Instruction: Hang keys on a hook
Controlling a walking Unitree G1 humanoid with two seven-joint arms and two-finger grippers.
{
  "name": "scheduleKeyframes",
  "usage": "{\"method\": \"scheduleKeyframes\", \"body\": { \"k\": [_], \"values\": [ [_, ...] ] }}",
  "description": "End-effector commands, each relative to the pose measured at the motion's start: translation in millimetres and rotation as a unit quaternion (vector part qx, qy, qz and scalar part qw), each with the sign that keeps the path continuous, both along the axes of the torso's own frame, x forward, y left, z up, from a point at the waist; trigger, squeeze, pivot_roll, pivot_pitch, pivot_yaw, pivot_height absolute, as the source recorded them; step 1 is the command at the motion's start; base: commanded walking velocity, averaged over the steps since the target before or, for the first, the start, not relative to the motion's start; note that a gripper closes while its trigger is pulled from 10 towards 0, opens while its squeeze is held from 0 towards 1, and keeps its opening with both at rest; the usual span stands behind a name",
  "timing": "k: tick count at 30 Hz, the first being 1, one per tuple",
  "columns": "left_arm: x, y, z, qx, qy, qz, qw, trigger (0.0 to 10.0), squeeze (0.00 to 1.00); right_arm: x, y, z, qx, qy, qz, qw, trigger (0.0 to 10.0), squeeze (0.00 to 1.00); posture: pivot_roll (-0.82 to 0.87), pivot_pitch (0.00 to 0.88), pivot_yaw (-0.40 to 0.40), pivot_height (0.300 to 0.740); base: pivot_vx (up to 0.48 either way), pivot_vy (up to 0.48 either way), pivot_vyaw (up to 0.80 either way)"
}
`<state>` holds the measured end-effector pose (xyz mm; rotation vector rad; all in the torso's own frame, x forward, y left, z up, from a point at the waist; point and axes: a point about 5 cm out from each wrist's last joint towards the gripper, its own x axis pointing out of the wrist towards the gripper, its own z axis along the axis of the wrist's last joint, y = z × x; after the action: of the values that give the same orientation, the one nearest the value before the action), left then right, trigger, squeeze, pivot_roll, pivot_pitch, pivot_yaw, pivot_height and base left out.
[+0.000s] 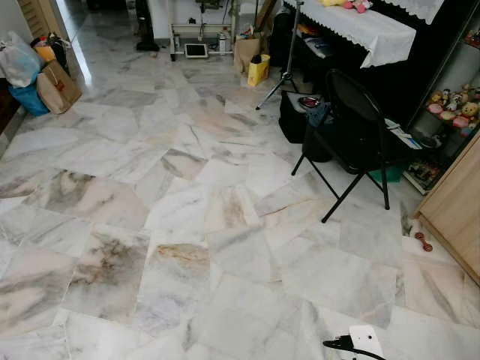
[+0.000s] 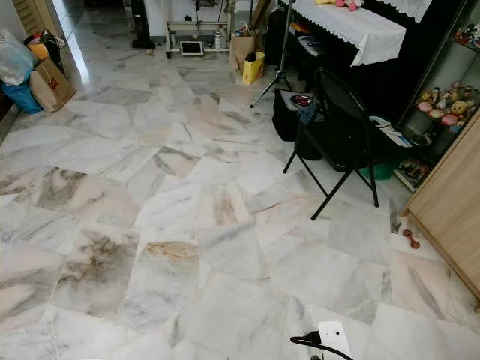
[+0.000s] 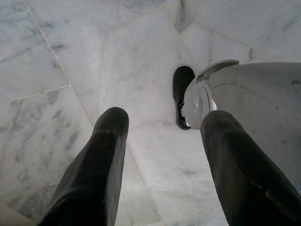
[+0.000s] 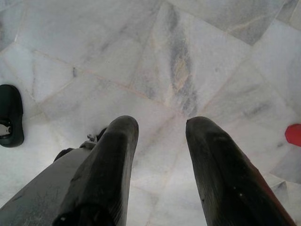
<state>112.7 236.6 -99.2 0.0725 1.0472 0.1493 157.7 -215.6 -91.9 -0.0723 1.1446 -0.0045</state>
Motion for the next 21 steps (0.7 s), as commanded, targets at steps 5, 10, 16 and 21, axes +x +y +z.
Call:
{"method": "scheduleKeyframes", "body": {
  "k": [5,10,16,21],
  "values": [
    [129.1,-15.2,55.6,-0.076,-0.051,-0.047,0.995,10.0,0.00,1.3,13.2,-0.4,0.055,-0.065,-0.086,0.993,10.0,0.00,-0.20,0.103,0.039,0.740,0.000,0.000,0.00],
    [135.1,-9.7,61.6,-0.057,-0.077,-0.070,0.993,10.0,0.00,-1.9,17.8,-2.3,0.075,-0.069,-0.119,0.988,10.0,0.00,-0.17,0.100,0.052,0.740,0.000,0.000,0.00],
    [136.2,-8.7,62.8,-0.060,-0.075,-0.068,0.993,10.0,0.00,-3.0,18.7,-2.8,0.078,-0.069,-0.124,0.987,10.0,0.00,-0.17,0.101,0.055,0.740,0.000,0.000,0.00],
    [136.9,-8.4,63.2,-0.061,-0.066,-0.057,0.994,10.0,0.00,-2.1,17.1,-1.9,0.078,-0.080,-0.129,0.985,10.0,0.00,-0.17,0.086,0.043,0.740,0.000,0.000,0.00]
  ]
}}
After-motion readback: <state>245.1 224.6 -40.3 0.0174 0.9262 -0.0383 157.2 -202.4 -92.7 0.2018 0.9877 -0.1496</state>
